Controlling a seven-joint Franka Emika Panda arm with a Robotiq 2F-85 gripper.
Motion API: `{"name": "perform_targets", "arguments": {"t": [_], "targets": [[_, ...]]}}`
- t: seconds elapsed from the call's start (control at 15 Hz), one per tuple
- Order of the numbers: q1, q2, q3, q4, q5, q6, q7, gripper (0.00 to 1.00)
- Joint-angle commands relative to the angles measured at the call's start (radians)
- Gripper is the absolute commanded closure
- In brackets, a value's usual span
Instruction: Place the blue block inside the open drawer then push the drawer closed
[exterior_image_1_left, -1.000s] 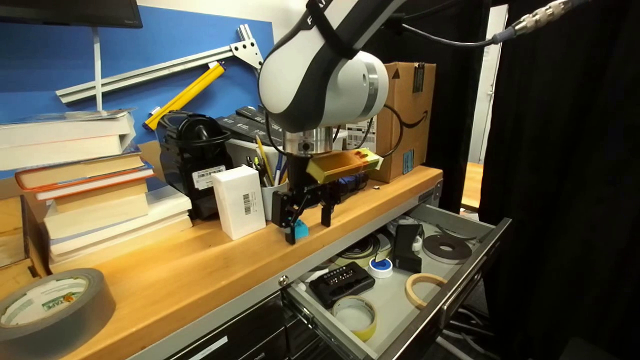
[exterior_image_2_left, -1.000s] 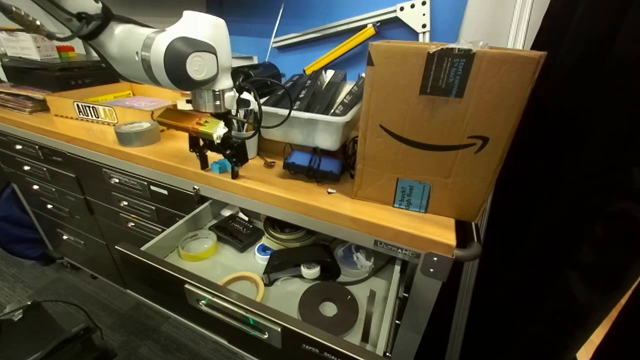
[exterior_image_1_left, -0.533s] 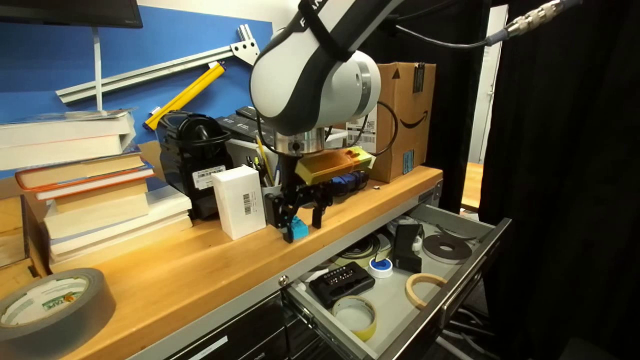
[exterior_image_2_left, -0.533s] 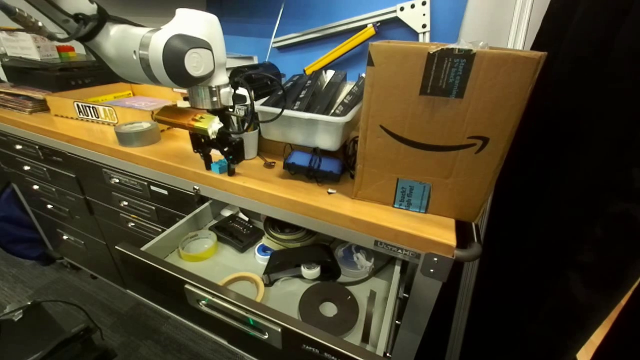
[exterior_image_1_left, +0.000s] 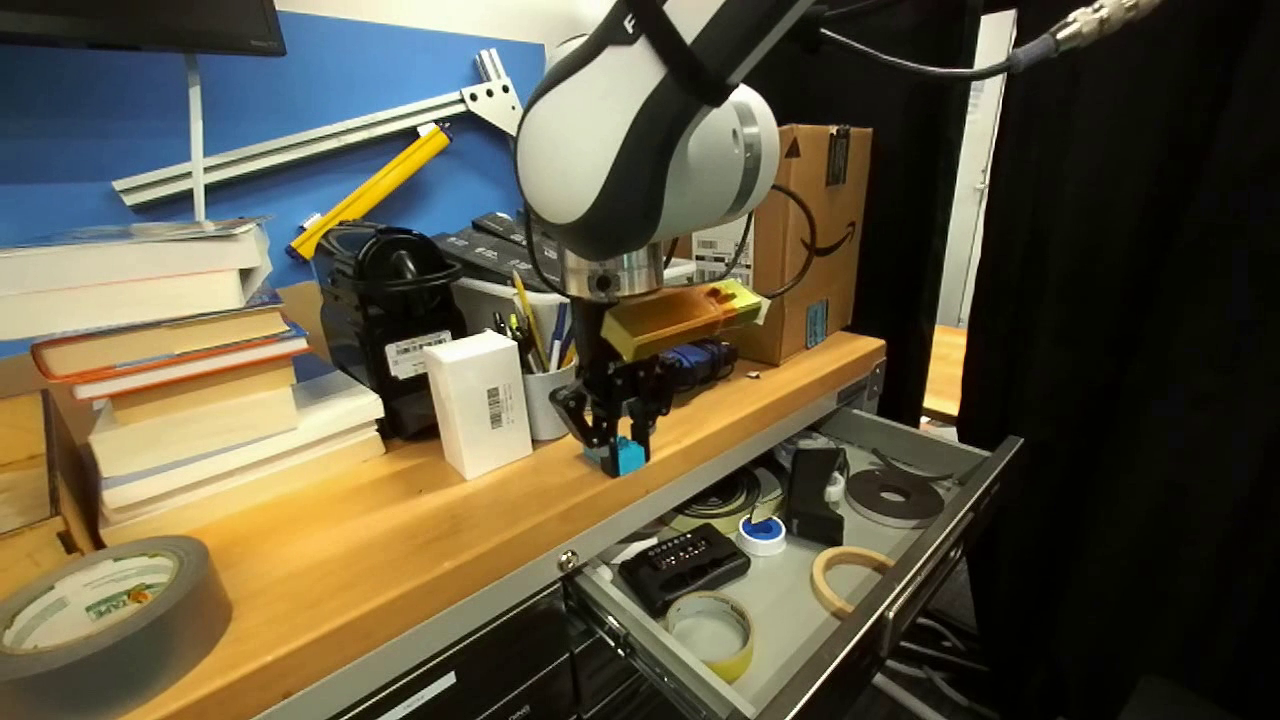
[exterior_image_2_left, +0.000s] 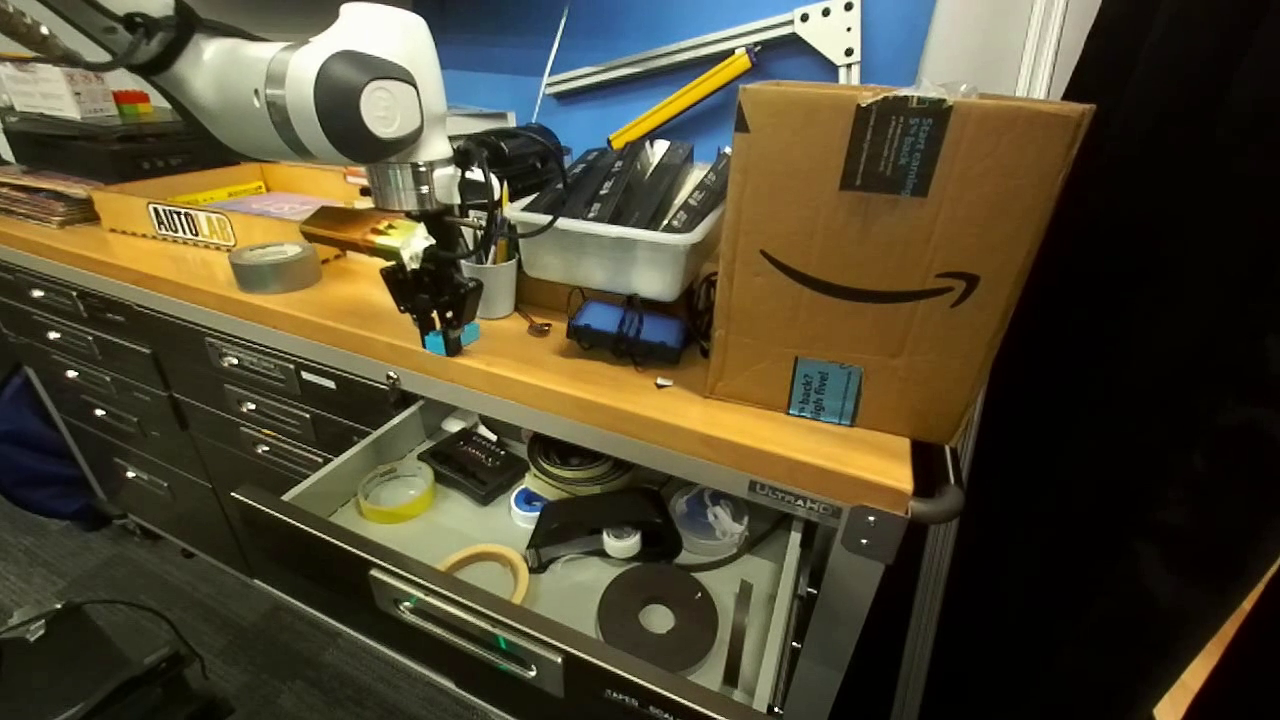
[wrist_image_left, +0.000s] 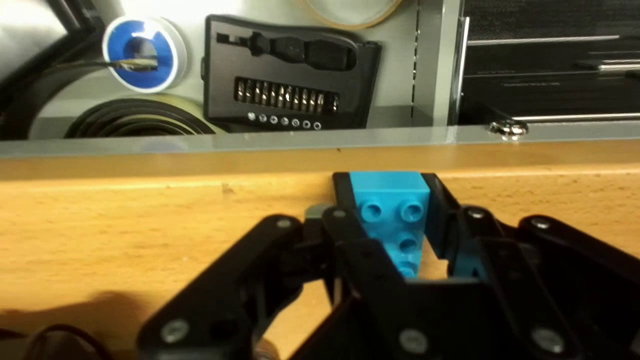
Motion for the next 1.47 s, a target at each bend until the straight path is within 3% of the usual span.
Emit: {"name": "perform_targets", "arguments": {"t": [0.0,0.33,0.67,0.73,0.93,1.13,1.4], "targets": [[-0.033,-0.154,-0.023,-0.159,-0.011,-0.037,0.005,0.89],[-0.111,-0.284,-0.083,-0.378,0.003,0.010,-0.036,0.89],[-0.145,-0.218,-0.115,-0.459,0.024,0.189,-0.093,0.89],[-0.144,-0.199,-0.112,-0.464,0.024,0.221,-0.095,0.44],[-0.144,-0.205,-0.111,-0.494,0.027,0.244,-0.128,0.26],[-0.159,-0.284,-0.136,-0.544,0.035,0.177,-0.253,0.01],[-0.200,-0.343,-0.174,-0.574,-0.038,0.014,-0.337,0.00]]}}
